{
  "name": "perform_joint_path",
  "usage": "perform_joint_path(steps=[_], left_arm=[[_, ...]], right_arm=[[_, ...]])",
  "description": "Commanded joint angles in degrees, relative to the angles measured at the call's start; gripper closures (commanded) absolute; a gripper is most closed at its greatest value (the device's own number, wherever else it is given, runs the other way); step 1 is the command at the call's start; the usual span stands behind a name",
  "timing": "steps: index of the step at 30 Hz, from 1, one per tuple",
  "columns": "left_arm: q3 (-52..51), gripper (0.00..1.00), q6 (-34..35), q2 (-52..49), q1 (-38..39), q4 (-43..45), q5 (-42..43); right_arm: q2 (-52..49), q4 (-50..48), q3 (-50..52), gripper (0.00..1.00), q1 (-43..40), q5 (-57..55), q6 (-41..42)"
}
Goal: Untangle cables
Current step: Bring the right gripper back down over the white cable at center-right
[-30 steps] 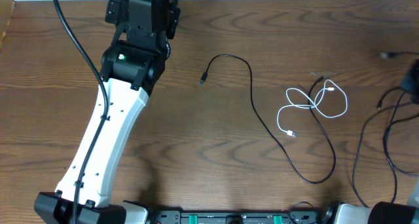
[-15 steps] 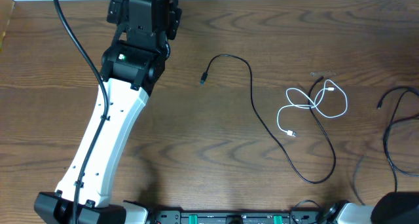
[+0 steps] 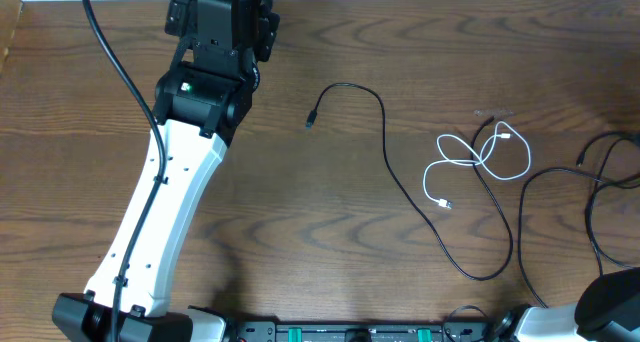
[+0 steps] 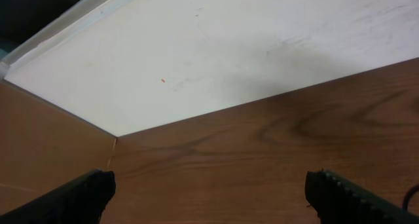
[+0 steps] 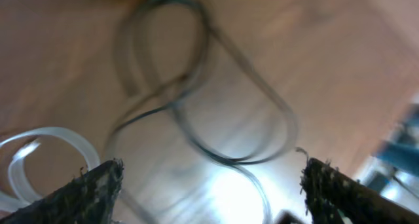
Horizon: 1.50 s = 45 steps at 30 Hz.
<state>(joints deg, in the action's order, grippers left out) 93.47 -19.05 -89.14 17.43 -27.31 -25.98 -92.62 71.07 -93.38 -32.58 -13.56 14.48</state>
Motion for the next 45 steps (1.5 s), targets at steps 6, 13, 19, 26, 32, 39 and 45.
perform_joint_path(steps=[6, 13, 19, 26, 32, 39, 45], left_arm=[[0.50, 0.02, 0.98, 1.29, 0.07, -0.55, 0.04], [0.50, 0.02, 0.98, 1.29, 0.07, -0.55, 0.02], [0.50, 0.02, 0.98, 1.29, 0.07, -0.50, 0.04], [0.50, 0.02, 0.98, 1.29, 0.07, -0.48, 0.07], [0.50, 0.02, 0.98, 1.29, 0.07, -0.44, 0.07], [0.50, 0.02, 0.98, 1.29, 0.07, -0.28, 0.07], [0.50, 0.02, 0.98, 1.29, 0.07, -0.26, 0.04]], right_arm=[[1.55, -0.13, -0.52, 0.12, 17.00, 8.11, -6.75], [1.51, -0.52, -0.52, 0.05, 29.51, 7.52, -6.86], [-0.70, 2.10, -0.50, 0.06, 33.62, 8.96, -8.48], [-5.38, 3.32, -0.52, 0.05, 36.11, 10.91, -10.82], [-8.09, 4.22, -0.50, 0.05, 36.22, 12.96, -13.07], [-9.14, 5.86, -0.48, 0.04, 36.24, 15.34, -16.50], [-9.14, 8.24, -0.46, 0.02, 36.22, 17.25, -18.93]])
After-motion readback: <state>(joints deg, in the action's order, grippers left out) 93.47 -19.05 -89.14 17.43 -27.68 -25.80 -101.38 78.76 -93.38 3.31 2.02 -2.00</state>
